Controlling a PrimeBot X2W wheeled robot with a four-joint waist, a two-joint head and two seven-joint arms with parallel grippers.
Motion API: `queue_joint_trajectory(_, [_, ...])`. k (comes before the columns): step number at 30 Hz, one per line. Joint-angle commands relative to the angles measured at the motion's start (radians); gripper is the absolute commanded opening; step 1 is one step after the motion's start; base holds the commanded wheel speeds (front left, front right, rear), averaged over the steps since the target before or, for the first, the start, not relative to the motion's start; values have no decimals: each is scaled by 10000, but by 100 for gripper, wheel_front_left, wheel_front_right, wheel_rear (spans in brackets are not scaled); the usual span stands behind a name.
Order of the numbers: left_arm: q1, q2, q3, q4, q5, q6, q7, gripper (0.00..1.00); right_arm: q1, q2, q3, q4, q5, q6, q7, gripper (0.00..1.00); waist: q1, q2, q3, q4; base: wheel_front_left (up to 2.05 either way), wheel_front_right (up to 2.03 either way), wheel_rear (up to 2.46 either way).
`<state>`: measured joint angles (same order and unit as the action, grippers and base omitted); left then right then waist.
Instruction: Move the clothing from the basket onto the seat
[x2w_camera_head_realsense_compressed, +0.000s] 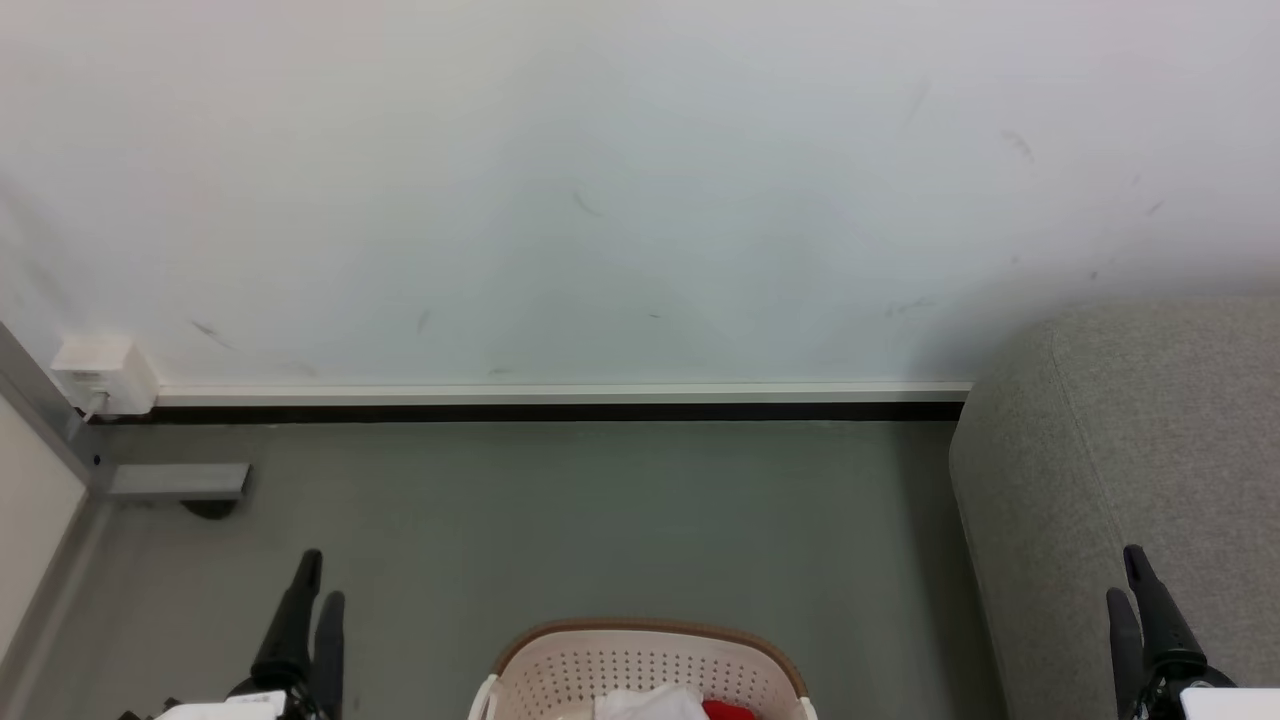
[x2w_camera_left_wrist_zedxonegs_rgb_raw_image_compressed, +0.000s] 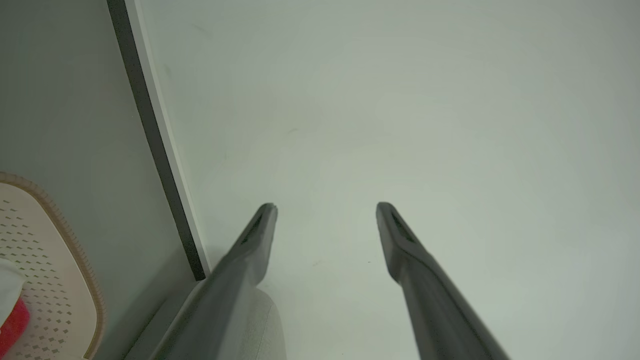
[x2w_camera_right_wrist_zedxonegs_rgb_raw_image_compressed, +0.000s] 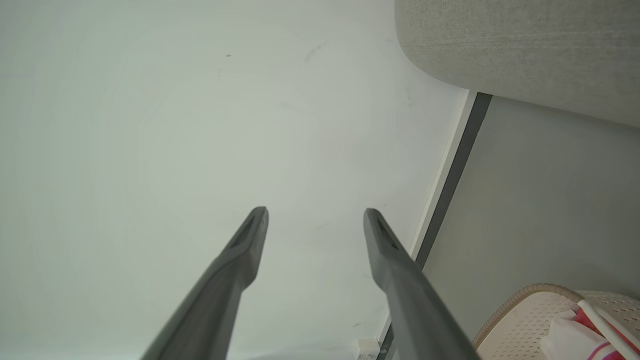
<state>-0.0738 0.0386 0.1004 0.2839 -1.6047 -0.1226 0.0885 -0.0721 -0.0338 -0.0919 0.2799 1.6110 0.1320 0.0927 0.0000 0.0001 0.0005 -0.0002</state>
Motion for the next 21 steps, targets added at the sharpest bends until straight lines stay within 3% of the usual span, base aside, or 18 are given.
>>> queue_joint_trajectory(1, [-216, 46, -13, -264, 46, -16, -141, 100, -218, -88, 118, -324, -22, -1, -147, 100, 0, -1, 1, -3, 0, 0, 0])
queue_joint_trajectory(8, [-239, 55, -3, -502, 416, -22, -424, 100, -272, -140, 372, -598, -352, -3, -454, 100, 0, -1, 5, -16, 0, 0, 0])
queue_joint_trajectory(21, [-206, 72, 126, -1012, 2687, 33, -985, 100, -349, -334, 918, -1283, -2076, -5, -1024, 100, 0, -1, -15, -62, 0, 0, 0])
